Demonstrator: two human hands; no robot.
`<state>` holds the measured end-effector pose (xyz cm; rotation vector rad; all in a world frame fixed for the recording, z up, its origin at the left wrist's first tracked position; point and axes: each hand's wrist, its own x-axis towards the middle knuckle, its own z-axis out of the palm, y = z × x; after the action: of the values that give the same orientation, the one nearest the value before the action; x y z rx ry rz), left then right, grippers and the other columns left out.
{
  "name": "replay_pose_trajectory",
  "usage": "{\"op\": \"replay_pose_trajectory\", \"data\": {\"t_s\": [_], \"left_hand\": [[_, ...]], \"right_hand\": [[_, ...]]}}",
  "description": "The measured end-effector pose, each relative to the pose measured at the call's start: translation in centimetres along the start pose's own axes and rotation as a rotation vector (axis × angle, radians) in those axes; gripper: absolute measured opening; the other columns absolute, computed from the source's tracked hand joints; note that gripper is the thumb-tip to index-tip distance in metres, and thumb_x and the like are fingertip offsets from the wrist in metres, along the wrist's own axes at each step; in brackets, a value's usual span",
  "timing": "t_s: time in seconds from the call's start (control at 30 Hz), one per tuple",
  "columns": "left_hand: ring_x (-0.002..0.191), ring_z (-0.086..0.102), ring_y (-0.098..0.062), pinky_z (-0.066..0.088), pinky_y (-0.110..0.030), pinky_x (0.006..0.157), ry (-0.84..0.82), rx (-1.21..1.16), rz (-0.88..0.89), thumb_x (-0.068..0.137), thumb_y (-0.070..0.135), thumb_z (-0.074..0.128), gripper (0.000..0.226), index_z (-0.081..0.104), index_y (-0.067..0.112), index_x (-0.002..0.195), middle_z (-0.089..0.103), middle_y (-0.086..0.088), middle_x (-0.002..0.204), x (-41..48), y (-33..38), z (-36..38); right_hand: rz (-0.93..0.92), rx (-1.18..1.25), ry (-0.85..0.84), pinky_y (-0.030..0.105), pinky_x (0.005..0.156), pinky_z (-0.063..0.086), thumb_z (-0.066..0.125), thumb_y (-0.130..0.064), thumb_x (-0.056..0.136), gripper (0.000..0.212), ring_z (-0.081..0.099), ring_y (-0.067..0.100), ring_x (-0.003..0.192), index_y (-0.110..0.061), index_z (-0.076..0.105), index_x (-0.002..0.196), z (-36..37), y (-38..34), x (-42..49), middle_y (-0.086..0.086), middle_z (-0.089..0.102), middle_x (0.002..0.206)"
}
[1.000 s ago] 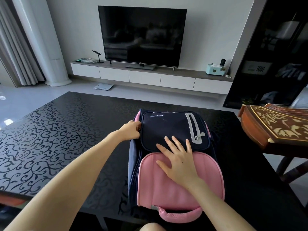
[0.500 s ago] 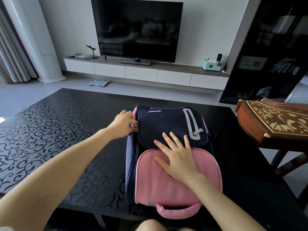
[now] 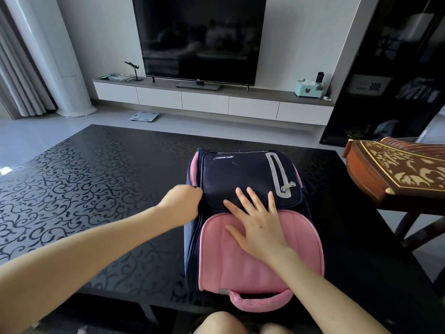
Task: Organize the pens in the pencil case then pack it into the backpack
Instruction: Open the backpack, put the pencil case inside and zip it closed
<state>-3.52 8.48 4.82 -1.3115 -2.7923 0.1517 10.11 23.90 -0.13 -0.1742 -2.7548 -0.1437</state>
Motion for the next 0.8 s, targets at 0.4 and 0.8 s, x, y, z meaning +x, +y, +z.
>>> {"op": "replay_pose_trajectory", "data": {"t_s": [0.4, 0.8], "left_hand": [[0.046, 0.033, -0.019, 0.026, -0.023, 0.044, 0.038, -1.192, -0.576, 0.073, 0.008, 0.053, 0.015, 0.049, 0.006, 0.059, 0.044, -0.006, 0.054, -2.3, 4.5, -1.8], [0.039, 0.036, -0.013, 0.033, -0.022, 0.041, -0.212, -0.958, -0.371, 0.085, 0.008, 0.047, 0.038, 0.046, 0.015, 0.048, 0.047, 0.003, 0.04, -2.6, 3.2, -4.5]], "right_hand": [[0.071, 0.126, 0.467, 0.052, 0.098, 0.036, 0.065, -0.03, 0.073, 0.031, 0.057, 0.029, 0.106, -0.017, 0.065, 0.101, -1.8, -2.5, -0.5, 0.008, 0.063, 0.115], [0.313, 0.1, 0.36, 0.028, 0.049, 0.032, 0.08, -0.023, 0.057, 0.029, 0.048, 0.018, 0.048, -0.018, 0.053, 0.048, -3.3, -7.6, 1.4, -0.003, 0.05, 0.048]]}}
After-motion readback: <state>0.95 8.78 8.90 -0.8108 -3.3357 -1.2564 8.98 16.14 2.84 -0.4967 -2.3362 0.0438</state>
